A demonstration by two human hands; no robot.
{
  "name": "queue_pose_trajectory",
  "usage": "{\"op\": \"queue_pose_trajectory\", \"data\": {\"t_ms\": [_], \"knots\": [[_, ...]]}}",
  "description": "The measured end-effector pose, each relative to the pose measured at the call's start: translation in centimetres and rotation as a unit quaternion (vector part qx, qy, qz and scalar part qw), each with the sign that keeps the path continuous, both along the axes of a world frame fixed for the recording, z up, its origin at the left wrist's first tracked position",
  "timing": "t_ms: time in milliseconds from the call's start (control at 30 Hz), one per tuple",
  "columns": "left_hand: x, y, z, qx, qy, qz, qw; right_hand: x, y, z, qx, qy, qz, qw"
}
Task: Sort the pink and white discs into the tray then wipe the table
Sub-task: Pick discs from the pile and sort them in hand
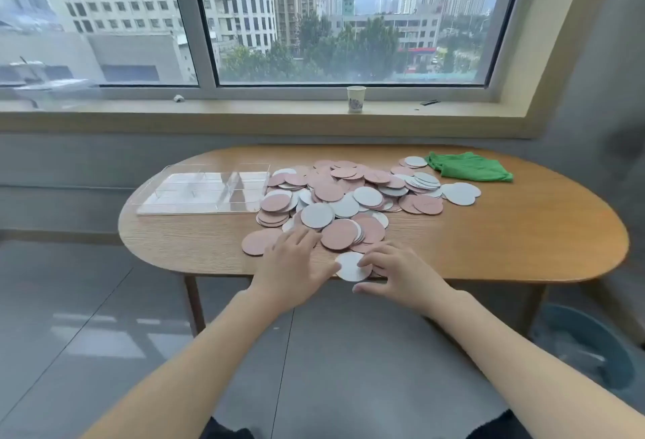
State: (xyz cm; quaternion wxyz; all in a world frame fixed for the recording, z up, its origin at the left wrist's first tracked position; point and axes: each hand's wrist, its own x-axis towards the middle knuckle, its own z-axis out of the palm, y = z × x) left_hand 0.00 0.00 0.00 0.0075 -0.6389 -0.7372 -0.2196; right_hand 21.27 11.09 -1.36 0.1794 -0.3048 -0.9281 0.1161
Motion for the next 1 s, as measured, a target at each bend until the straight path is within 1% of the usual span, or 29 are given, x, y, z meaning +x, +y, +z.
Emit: {"op": "queue_pose_trajectory", "data": {"t_ms": [133,167,233,333,400,433,500,567,600,667,700,767,800,867,1000], "knots": [[-0.1,0.3,-1.6,0.013,-0.040,0.003,0.999,-1.0,0.3,-0.9,-0.010,0.045,0.029,0.999],[-0.3,0.7,-2.1,0.026,-0.048,0.003,0.999,-1.3,0.8,-1.3,-0.005,0.064,0.045,0.997],[-0.7,1.5,-2.6,0.061,-0.081,0.011,0.995,-1.5,1.0,-1.3,-0.024,0.100,0.058,0.993],[-1.5,3.0,-2.8,0.110,-0.134,0.034,0.984,-1.9,1.5,-0.6,-0.079,0.147,0.030,0.986],[-2.0,4.1,-2.6,0.127,-0.162,0.033,0.978,-2.6,2.0,0.5,-0.134,0.236,0.000,0.962],[-2.2,4.5,-2.4,0.129,-0.194,0.028,0.972,-3.2,2.2,1.0,-0.175,0.293,-0.013,0.940],[-2.1,5.2,-1.8,0.119,-0.309,0.010,0.943,-4.4,2.5,2.2,-0.254,0.383,-0.013,0.888],[-2.0,5.7,-1.6,0.110,-0.415,-0.025,0.903,-5.6,3.1,2.7,-0.327,0.420,0.002,0.846],[-2.0,6.0,-1.5,0.102,-0.448,-0.041,0.887,-6.2,3.7,2.7,-0.349,0.422,0.010,0.837],[-2.1,6.5,-1.5,0.079,-0.509,-0.067,0.855,-7.1,4.4,2.7,-0.375,0.400,0.020,0.836],[-2.2,6.7,-1.6,0.072,-0.552,-0.085,0.826,-7.5,4.6,2.9,-0.384,0.387,0.023,0.838],[-2.5,6.8,-1.6,0.056,-0.645,-0.127,0.752,-8.1,5.1,3.0,-0.396,0.365,0.029,0.842],[-2.6,6.7,-1.5,0.051,-0.672,-0.140,0.726,-8.3,5.5,2.9,-0.399,0.360,0.030,0.843],[-3.2,6.6,-1.5,0.048,-0.701,-0.145,0.697,-8.6,6.4,3.0,-0.388,0.360,0.019,0.848],[-5.0,6.1,-1.6,0.055,-0.727,-0.121,0.673,-8.5,8.0,3.4,-0.323,0.340,-0.029,0.883]]}}
